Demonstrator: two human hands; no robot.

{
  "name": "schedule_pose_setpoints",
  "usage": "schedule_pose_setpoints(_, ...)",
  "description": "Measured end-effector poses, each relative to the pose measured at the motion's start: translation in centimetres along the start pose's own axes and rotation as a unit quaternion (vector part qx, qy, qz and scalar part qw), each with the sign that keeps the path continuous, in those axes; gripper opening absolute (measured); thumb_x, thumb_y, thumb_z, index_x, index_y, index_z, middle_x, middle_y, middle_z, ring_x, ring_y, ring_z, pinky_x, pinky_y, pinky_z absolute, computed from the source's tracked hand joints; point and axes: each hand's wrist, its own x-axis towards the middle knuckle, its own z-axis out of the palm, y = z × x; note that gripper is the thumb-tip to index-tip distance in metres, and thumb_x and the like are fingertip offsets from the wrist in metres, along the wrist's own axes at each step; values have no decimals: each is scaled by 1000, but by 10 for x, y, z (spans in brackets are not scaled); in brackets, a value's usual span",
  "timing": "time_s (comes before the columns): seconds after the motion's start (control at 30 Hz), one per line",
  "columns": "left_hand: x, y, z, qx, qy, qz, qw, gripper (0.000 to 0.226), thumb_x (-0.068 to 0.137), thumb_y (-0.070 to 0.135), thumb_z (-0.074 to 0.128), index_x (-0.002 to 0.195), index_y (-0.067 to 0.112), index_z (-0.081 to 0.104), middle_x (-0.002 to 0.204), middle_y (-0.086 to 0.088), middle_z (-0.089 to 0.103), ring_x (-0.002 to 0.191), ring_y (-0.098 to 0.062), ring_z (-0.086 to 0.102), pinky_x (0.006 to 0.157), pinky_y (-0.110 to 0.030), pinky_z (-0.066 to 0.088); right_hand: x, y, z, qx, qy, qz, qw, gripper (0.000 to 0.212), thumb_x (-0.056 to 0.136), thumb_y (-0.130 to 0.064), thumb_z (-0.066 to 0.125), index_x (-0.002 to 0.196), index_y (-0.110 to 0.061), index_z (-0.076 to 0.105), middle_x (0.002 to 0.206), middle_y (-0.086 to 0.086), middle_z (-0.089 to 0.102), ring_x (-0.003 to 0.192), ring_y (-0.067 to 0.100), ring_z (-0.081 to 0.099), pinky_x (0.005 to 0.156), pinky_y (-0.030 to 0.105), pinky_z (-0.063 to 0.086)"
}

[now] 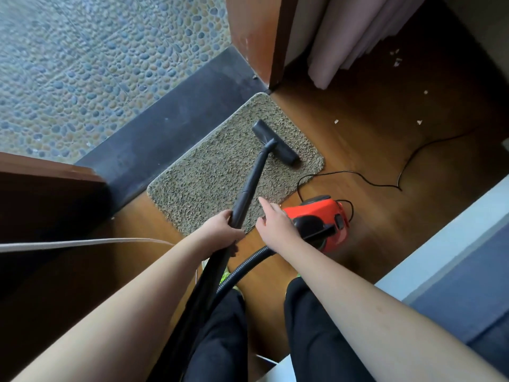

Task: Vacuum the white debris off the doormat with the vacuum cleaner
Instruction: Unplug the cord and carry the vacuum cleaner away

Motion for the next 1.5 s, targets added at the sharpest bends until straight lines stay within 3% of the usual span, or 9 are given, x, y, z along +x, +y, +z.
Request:
schedule_pose_setpoints(0.23, -76, 15, -22, -27, -78, -20, 996, 43, 89, 4, 58, 126, 18, 42, 89, -16, 59, 64, -27, 64, 57, -39, 59, -46, -39, -14, -6, -15, -45, 999, 62, 98, -9, 38, 154, -31, 27, 151, -1, 36, 135, 25, 38, 110, 40, 35)
schedule_pose_setpoints(0.43, -126, 20, -34, -31, -68, -12, 997, 29, 87, 0, 58, 115, -3, 49, 79, -16, 56, 57, -24, 61, 57, -36, 57, -80, -66, -39, -28, -13, -84, 996, 67, 94, -9, 47, 154, -33, 28, 149, -1, 38, 134, 24, 39, 108, 38, 38)
schedule_pose_setpoints(0.53, -148, 32, -35, -28, -62, -11, 998, 23, 85, 2, 60, 107, -5, 54, 78, -18, 61, 61, -28, 64, 71, -46, 59, -93, -74, -49, -39, -6, -94, 995, 68, 92, -7, 48, 153, -33, 31, 151, -2, 36, 135, 24, 37, 110, 37, 36)
schedule_pose_setpoints(0.6, -165, 43, -33, -37, -69, 0, 997, 18, 86, 1, 59, 103, -3, 55, 79, -17, 61, 61, -27, 65, 66, -42, 60, -102, -77, -55, -50, 0, -95, 994, 67, 92, -9, 51, 152, -34, 33, 152, -1, 34, 136, 25, 36, 110, 37, 36)
schedule_pose_setpoints(0.7, -192, 55, -31, -58, -85, 13, 995, 14, 87, 2, 59, 100, -1, 55, 78, -15, 60, 59, -24, 66, 52, -30, 55, -119, -78, -66, -64, 14, -107, 992, 63, 92, -13, 55, 150, -32, 37, 154, -1, 33, 138, 24, 33, 113, 37, 33)
schedule_pose_setpoints(0.97, -264, 65, -33, -106, -104, 55, 987, 7, 89, 2, 52, 92, 6, 57, 82, -16, 59, 73, -29, 65, 67, -36, 58, -176, -98, -99, -67, 39, -204, 976, 42, 89, -15, 56, 131, -19, 58, 137, 2, 55, 131, 21, 43, 110, 36, 34)
schedule_pose_setpoints(1.07, -289, 77, -24, -76, -122, 81, 986, 11, 91, 2, 53, 102, 5, 57, 89, -16, 58, 78, -27, 65, 58, -31, 57, -194, -100, -116, -80, 39, -181, 979, 30, 96, -24, 49, 124, -20, 58, 130, 4, 59, 123, 24, 52, 100, 37, 43)
schedule_pose_setpoints(1.3, -327, 118, -4, 184, -27, 134, 973, 30, 81, 1, 67, 110, -1, 62, 94, -17, 71, 81, -31, 72, 74, -42, 62, -220, -91, -152, -137, 70, -193, 969, 28, 95, -21, 55, 123, -18, 56, 124, 8, 64, 114, 34, 60, 89, 38, 48)
schedule_pose_setpoints(1.5, -358, 151, 9, 471, 118, 176, 856, 43, 77, 18, 76, 116, 11, 61, 104, -7, 71, 76, -20, 59, 62, -27, 45, -232, -78, -187, -154, 109, -201, 961, 23, 93, -22, 55, 116, -20, 59, 114, 9, 69, 105, 37, 63, 82, 39, 49)
